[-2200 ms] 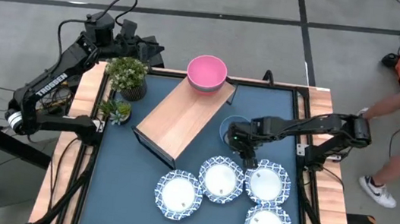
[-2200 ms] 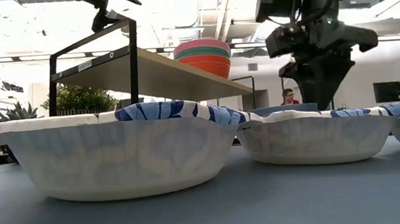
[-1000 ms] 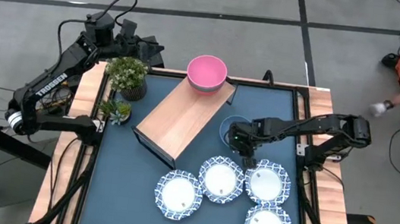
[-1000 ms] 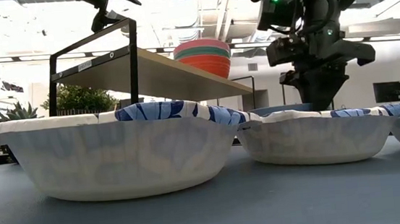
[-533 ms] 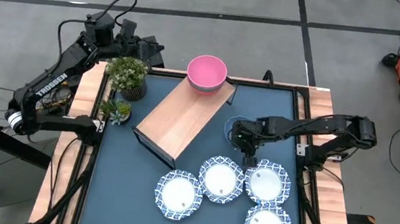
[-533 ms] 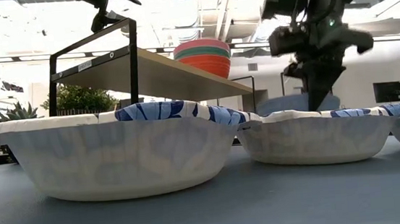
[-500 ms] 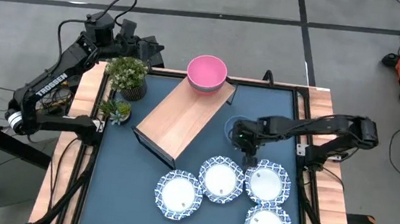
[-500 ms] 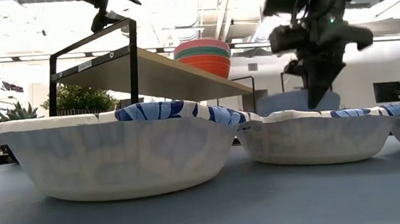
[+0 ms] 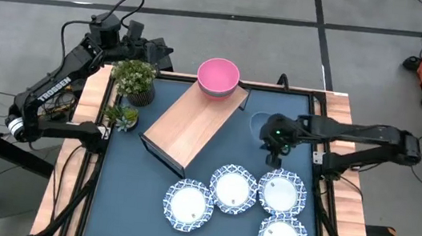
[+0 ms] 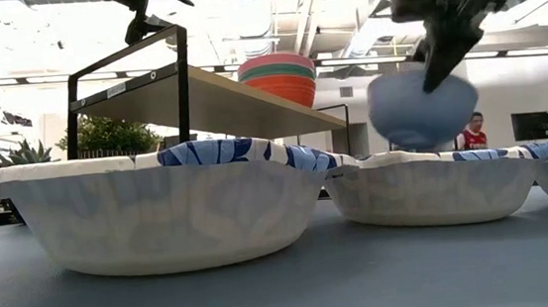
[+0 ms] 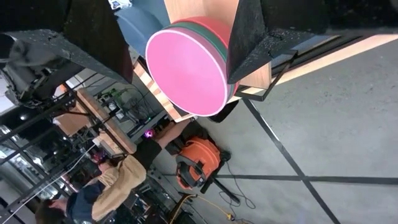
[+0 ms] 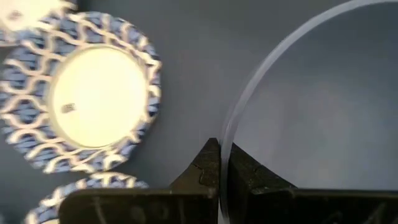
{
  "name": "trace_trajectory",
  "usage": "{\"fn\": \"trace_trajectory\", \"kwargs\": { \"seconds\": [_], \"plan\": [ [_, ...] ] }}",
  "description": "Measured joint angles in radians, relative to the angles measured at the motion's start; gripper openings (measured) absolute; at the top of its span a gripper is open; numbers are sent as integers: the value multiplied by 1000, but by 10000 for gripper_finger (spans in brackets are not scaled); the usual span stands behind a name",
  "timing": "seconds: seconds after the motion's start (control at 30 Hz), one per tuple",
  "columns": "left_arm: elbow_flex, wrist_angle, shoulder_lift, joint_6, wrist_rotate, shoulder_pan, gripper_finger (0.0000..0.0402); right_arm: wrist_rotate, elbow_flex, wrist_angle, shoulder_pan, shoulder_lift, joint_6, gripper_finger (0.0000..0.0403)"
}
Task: Place and stack bowls onto a shelf
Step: Stack the blue bowl on top of the pink bowl on the shelf
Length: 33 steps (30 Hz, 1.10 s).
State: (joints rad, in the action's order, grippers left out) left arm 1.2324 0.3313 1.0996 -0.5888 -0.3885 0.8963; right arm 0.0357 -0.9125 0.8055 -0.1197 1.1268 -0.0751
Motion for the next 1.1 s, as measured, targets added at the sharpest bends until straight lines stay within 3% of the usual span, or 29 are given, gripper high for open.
{"fn": "trace_trajectory", "kwargs": {
  "seconds": [0.27, 0.47, 0.63, 0.83, 1.1],
  "plan": [
    [0, 0, 0, -3, -20, 0, 243, -25, -112, 5, -7, -83, -15, 25],
    [0, 0, 0, -3, -22, 0, 243, -93, -301, -43, -57, -55, 111, 25],
    [0, 0, 0, 0, -23, 0, 243, -113, -476, -56, -130, 16, 270, 25],
    [0, 0, 0, 0, -23, 0, 243, -114, -608, -239, -218, 139, 447, 25],
    [0, 0, 0, 1, -23, 0, 243, 30, -763, -362, -258, 359, 550, 25]
  ]
}}
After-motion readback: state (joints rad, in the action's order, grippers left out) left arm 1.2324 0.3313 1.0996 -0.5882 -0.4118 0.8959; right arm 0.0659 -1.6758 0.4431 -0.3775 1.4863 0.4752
